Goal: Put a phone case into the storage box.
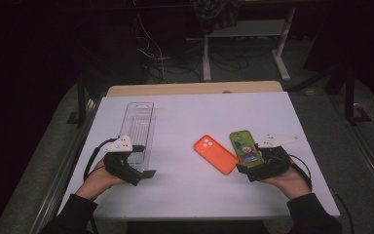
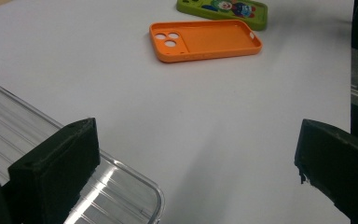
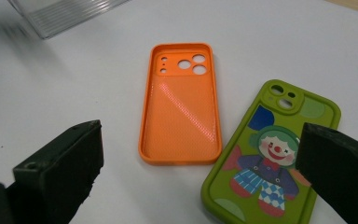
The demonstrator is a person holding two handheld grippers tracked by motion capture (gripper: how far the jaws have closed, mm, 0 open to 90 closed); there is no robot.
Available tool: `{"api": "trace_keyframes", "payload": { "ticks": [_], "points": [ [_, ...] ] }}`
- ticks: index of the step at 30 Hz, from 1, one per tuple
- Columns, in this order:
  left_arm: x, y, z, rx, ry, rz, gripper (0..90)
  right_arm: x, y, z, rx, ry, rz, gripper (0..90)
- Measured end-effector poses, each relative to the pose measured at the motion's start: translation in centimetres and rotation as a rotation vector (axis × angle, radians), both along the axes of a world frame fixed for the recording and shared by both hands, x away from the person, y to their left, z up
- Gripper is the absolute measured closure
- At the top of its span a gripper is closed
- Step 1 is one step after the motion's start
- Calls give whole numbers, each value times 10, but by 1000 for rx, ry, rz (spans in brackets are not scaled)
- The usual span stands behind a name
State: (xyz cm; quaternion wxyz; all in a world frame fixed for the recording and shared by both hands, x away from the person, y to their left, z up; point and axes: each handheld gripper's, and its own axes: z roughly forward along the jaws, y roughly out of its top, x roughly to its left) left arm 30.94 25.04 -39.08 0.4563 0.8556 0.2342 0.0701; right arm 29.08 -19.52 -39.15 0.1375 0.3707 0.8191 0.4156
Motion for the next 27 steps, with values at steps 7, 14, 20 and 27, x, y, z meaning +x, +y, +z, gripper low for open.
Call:
{"api": "trace_keyframes", "payload": {
  "ticks": [7, 14, 20, 27],
  "points": [
    [1, -1, 1, 0, -2, 1, 0, 13, 4, 5, -17, 20, 14, 0],
    [0, -1, 1, 3, -6, 0, 0, 23, 10, 8, -25, 45, 40, 37],
    [0, 1, 2, -5, -1, 4, 0, 32, 20, 9, -43, 56, 42, 0],
    [0, 0, 2, -5, -4, 5, 0, 41, 26, 12, -43, 50, 33, 0]
  ]
}}
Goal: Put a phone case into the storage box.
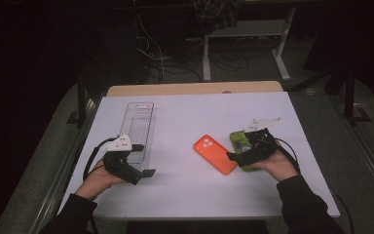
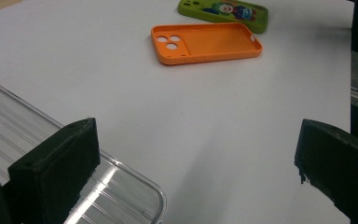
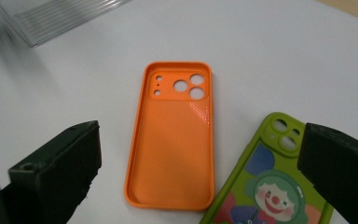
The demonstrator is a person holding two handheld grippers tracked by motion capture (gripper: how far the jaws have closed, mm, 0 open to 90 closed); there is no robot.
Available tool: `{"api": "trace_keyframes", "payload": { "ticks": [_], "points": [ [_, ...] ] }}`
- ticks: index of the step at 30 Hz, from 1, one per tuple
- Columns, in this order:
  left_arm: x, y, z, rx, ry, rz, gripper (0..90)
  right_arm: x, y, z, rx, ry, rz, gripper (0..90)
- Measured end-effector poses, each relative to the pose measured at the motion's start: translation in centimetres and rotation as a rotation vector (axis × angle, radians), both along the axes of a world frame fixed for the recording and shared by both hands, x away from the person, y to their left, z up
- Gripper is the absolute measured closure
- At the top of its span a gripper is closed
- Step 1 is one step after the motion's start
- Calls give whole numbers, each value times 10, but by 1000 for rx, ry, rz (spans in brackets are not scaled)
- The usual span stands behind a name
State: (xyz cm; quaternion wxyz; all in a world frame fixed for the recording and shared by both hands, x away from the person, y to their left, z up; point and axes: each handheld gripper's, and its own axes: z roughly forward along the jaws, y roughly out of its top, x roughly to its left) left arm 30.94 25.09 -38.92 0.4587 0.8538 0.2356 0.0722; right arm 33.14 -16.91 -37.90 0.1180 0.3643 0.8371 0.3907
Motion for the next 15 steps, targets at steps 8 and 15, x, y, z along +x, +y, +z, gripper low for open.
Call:
{"api": "trace_keyframes", "payload": {
  "ticks": [8, 15],
  "points": [
    [0, 0, 0, 4, 0, -6, 0, 13, 7, 3, -8, -12, -12, 0],
    [1, 1, 1, 12, -2, -10, 0, 29, 15, 4, -1, -8, -22, 0]
  ]
}}
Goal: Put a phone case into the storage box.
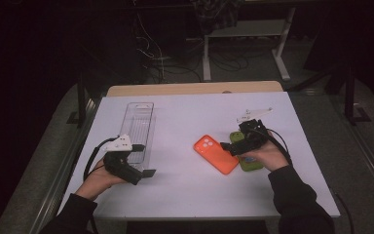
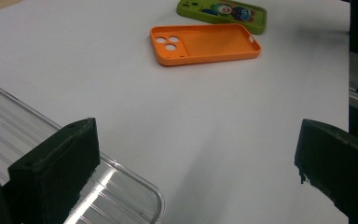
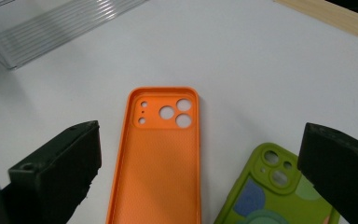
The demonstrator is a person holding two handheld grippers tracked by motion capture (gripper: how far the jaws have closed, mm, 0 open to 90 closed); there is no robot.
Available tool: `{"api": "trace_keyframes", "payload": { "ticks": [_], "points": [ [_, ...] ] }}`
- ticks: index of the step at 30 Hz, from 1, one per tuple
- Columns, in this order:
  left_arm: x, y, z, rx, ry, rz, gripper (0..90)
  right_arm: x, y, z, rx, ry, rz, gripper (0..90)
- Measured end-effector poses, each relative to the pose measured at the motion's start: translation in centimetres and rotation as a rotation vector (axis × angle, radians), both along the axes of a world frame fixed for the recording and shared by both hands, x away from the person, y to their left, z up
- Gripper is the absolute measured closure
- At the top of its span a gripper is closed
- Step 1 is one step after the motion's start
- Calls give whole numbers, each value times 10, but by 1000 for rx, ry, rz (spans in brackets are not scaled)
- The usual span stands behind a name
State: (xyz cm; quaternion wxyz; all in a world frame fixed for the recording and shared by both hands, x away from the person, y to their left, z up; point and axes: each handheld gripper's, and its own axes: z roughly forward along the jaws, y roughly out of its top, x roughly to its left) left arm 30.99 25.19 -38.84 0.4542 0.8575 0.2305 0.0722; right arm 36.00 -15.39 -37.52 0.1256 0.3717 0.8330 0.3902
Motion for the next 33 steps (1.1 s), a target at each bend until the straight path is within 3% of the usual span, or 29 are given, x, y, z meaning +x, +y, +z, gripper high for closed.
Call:
{"api": "trace_keyframes", "payload": {
  "ticks": [21, 33],
  "points": [
    [0, 0, 0, -14, -1, -1, 0, 27, 26, 4, 1, -17, -6, 0],
    [-1, 0, -1, -8, 4, -3, 0, 27, 31, -2, -6, 30, -10, 0]
  ]
}}
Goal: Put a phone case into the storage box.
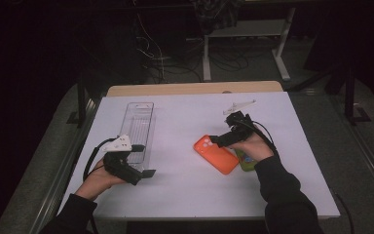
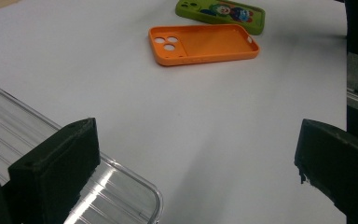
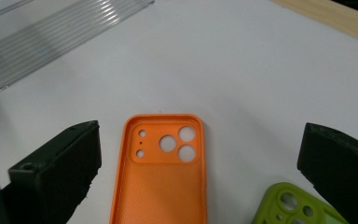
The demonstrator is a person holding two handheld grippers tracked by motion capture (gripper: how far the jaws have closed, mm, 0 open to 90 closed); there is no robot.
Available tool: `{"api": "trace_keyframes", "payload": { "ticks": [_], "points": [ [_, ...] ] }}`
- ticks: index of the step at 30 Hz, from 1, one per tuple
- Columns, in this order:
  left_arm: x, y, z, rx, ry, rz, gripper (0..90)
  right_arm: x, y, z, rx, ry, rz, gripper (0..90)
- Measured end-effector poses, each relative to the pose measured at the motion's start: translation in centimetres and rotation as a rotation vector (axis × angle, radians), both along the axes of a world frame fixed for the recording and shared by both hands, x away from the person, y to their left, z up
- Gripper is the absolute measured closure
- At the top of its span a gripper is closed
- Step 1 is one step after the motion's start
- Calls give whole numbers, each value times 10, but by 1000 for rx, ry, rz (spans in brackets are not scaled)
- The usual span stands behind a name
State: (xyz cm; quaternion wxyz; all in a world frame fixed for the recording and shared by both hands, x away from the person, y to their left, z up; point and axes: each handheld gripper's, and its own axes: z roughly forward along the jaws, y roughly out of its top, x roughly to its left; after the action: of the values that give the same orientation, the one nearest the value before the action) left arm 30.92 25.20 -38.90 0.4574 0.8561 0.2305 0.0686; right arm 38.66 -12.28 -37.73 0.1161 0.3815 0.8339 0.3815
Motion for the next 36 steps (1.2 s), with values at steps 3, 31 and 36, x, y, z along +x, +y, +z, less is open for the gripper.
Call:
{"api": "trace_keyframes", "payload": {
  "ticks": [3, 31, 36],
  "points": [
    [0, 0, 0, -1, 3, 2, 0, 0, 2, -4, -6, -5, 13, 0],
    [-1, 0, 0, 5, -8, -7, 0, -8, 24, -48, -120, 99, 6, 0],
    [-1, 0, 0, 5, -7, -7, 0, -9, 28, -53, -137, 110, 13, 0]
  ]
}}
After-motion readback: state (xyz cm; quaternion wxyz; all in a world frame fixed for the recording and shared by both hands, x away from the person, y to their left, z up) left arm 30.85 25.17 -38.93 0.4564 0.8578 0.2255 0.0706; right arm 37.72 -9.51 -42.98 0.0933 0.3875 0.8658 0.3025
